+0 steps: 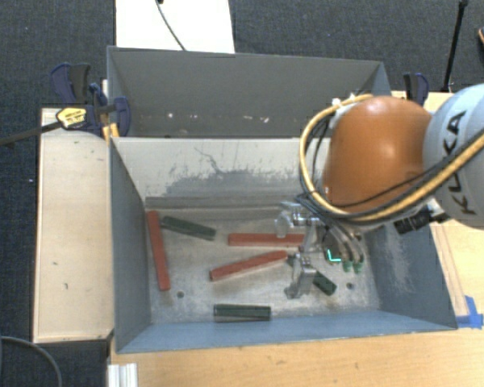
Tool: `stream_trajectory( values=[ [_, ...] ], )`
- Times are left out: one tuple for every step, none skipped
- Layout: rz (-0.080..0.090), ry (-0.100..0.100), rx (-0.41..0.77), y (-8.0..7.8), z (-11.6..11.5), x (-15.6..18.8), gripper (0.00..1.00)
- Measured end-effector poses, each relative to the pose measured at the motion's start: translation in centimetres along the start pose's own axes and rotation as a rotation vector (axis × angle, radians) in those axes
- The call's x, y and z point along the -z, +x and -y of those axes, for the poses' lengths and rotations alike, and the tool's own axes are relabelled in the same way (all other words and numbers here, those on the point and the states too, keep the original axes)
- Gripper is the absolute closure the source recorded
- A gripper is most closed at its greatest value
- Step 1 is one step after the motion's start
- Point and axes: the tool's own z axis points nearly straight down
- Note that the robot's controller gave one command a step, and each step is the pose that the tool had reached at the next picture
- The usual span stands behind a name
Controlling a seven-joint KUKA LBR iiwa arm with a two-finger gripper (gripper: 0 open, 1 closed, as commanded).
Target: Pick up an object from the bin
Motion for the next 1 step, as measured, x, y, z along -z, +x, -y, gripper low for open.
stream_trajectory(
  values=[
    [0.003,0.000,0.320,-2.54,-4.48,-12.61,0.00]
  ],
)
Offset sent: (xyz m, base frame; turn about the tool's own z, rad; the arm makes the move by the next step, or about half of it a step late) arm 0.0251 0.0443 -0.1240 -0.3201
